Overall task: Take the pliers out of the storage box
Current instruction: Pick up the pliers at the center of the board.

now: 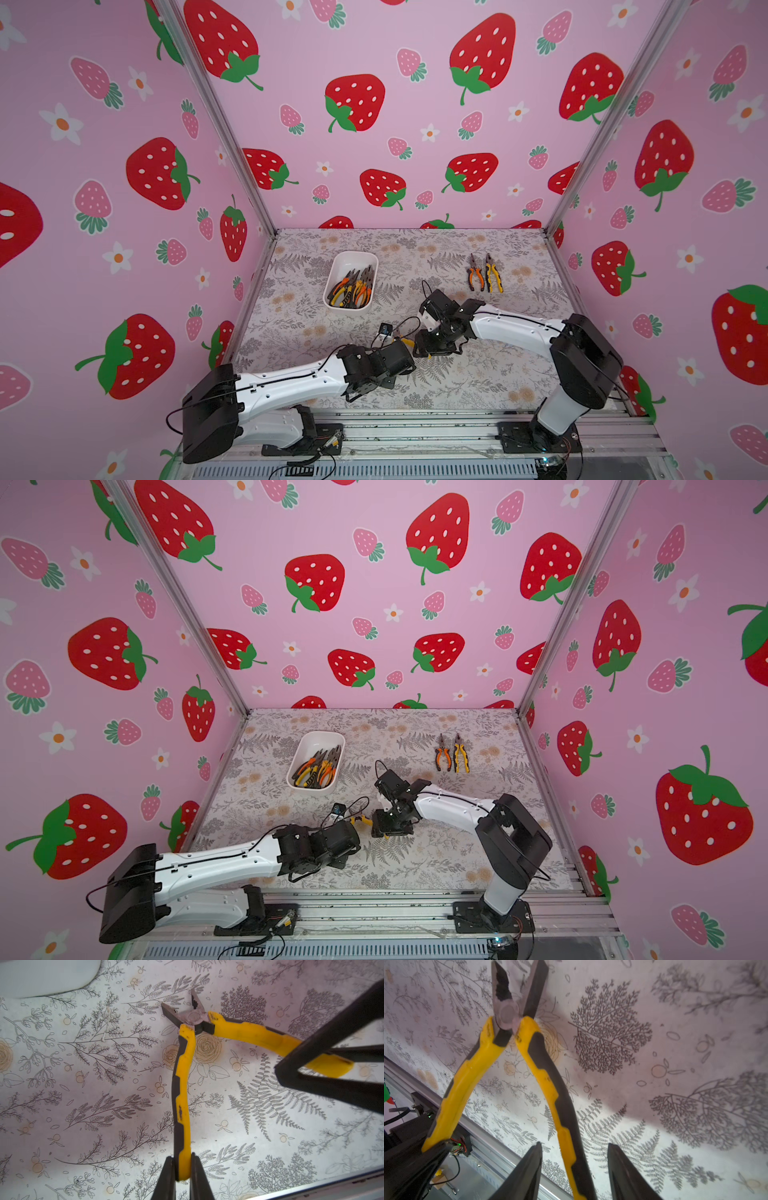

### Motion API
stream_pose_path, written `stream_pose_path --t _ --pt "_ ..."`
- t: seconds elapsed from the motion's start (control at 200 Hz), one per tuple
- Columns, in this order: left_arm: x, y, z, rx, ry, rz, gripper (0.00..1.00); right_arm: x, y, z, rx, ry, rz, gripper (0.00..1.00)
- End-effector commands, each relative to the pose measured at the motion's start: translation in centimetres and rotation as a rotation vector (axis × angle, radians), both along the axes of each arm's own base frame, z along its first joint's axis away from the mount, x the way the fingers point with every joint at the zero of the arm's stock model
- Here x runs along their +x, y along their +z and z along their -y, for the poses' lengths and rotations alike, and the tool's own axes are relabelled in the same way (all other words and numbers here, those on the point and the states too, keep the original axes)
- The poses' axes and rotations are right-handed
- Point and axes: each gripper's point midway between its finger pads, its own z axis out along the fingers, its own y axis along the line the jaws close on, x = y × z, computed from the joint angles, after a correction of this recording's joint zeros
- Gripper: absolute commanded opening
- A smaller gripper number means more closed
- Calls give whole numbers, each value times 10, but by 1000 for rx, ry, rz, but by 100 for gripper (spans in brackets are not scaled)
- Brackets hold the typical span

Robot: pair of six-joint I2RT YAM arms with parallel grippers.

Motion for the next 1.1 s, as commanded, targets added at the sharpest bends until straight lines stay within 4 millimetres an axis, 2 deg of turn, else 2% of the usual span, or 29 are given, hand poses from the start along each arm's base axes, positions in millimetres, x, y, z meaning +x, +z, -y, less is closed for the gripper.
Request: stream_pose_path --t 0.0,0.285,0.36,0.545,0.56,0.605,0.635,0.79,0.92,1.095 --pt "2 9 0 -18 8 14 0 4 -5 -2 -35 26 6 49" --pt "4 9 0 -22 11 18 0 -7 0 -13 38 43 -22 13" --pt "4 7 2 -26 6 11 0 -11 2 -16 54 50 -28 0" --pt "0 0 13 -65 -10 -30 0 -3 16 -12 45 31 64 0" --pt "0 -1 14 -69 -11 -34 3 -1 19 -10 36 28 84 0" --pt "-1 -1 15 -75 -14 -40 25 7 28 -4 12 14 151 0" --pt "-2 0 17 -83 -17 -42 35 12 35 2 -3 1 196 0" --pt "-3 5 20 -111 -28 -48 62 33 76 26 -27 -47 412 0" --pt "-2 7 21 -110 -37 -65 69 38 99 44 -42 -59 524 0" --pt "2 27 36 -189 -52 -62 70 36 96 66 -149 -37 546 0"
